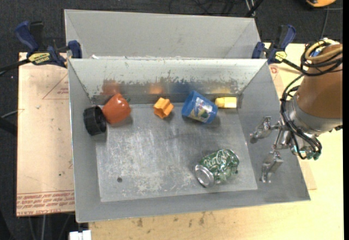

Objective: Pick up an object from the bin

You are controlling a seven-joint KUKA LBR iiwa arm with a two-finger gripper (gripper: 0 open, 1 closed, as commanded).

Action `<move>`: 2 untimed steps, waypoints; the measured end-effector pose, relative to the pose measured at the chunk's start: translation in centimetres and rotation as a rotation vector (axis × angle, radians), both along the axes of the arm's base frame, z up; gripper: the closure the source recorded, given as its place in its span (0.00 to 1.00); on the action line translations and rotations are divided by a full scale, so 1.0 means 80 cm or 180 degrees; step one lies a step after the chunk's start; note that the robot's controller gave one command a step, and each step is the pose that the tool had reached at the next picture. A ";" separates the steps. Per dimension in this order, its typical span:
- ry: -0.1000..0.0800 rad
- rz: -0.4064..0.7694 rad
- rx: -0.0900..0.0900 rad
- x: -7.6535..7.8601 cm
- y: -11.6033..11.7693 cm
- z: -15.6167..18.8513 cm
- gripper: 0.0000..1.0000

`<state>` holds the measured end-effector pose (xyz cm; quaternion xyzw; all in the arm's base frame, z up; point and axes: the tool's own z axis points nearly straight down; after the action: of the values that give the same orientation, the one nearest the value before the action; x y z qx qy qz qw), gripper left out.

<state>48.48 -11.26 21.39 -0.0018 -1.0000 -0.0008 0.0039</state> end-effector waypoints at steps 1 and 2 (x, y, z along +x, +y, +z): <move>-0.0027 0.0012 -0.0004 0.002 0.001 0.005 0.00; -0.0036 0.0399 -0.0004 0.011 0.024 -0.054 0.00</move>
Offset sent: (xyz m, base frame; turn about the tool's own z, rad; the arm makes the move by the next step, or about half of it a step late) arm 0.0198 0.0572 -0.1439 -0.3838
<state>49.33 -9.36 17.08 0.0609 -0.9981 0.0000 -0.0017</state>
